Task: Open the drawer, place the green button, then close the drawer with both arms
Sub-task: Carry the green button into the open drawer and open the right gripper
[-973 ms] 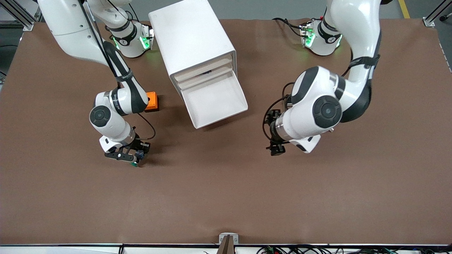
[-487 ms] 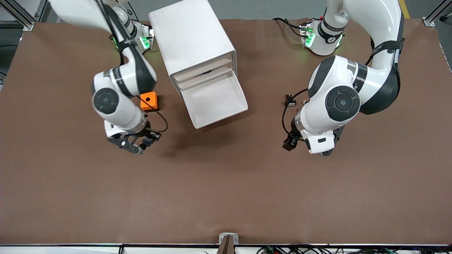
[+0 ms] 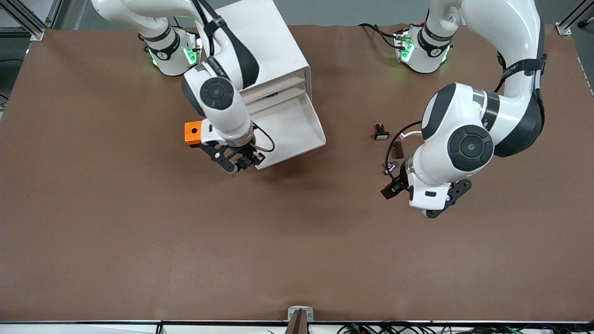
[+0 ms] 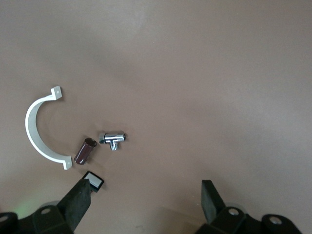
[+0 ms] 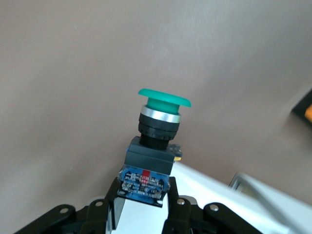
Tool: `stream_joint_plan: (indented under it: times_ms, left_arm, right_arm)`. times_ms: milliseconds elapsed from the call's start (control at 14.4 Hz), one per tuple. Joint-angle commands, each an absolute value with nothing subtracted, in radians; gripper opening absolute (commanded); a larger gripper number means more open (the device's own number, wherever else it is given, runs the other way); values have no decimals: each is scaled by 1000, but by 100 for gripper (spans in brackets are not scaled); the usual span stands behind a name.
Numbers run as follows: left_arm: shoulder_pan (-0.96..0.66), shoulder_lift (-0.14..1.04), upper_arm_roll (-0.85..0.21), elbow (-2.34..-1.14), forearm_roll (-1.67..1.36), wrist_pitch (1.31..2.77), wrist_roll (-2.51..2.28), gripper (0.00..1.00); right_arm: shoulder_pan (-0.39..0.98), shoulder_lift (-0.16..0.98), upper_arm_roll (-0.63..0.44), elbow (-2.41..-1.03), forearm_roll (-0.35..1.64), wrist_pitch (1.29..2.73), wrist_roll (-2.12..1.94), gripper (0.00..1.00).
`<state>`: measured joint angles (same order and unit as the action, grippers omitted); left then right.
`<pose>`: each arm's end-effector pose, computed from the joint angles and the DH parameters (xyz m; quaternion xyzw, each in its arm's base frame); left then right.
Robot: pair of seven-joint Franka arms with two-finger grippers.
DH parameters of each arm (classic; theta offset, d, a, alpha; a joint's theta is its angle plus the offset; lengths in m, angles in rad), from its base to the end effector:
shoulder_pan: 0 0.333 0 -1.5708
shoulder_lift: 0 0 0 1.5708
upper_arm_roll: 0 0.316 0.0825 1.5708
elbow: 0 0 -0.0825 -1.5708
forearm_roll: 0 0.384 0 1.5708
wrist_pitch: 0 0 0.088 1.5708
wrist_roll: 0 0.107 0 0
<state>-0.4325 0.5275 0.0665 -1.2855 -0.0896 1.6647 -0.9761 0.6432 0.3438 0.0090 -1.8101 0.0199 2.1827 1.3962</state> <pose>0.6414 -0.2656 0.4344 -0.9496 -0.3034 0.0745 0.0244 0.5094 0.3894 0.3557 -0.9293 0.3689 0.0008 0.0174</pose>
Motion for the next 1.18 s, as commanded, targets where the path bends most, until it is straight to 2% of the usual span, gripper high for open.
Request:
stream_joint_plan:
  times_ms: [0, 487, 904, 973, 1043, 1112]
  left_arm:
    - [-448, 567, 42, -1299, -95, 1692, -927, 100]
    - [-506, 652, -3, -1305, -210, 1729, -962, 100]
    - [-603, 707, -5, -1357, -229, 1848, -1028, 100]
    - [-613, 707, -6, -1376, -229, 1868, -1028, 100]
    - [-629, 710, -8, -1391, -230, 1896, -1028, 100]
    - [-644, 718, -8, -1402, -238, 1920, -1028, 100]
  right_arm:
    - [702, 363, -3, -1792, 25, 2206, 1530, 0]
    - [824, 431, -3, -1799, 23, 2318, 1771, 0]
    - [862, 457, -3, -1802, 23, 2304, 1875, 0]
    - [864, 457, -3, -1802, 23, 2281, 1859, 47]
    - [865, 456, -3, -1801, 20, 2270, 1868, 99]
    - [862, 456, -3, -1799, 14, 2269, 1852, 100]
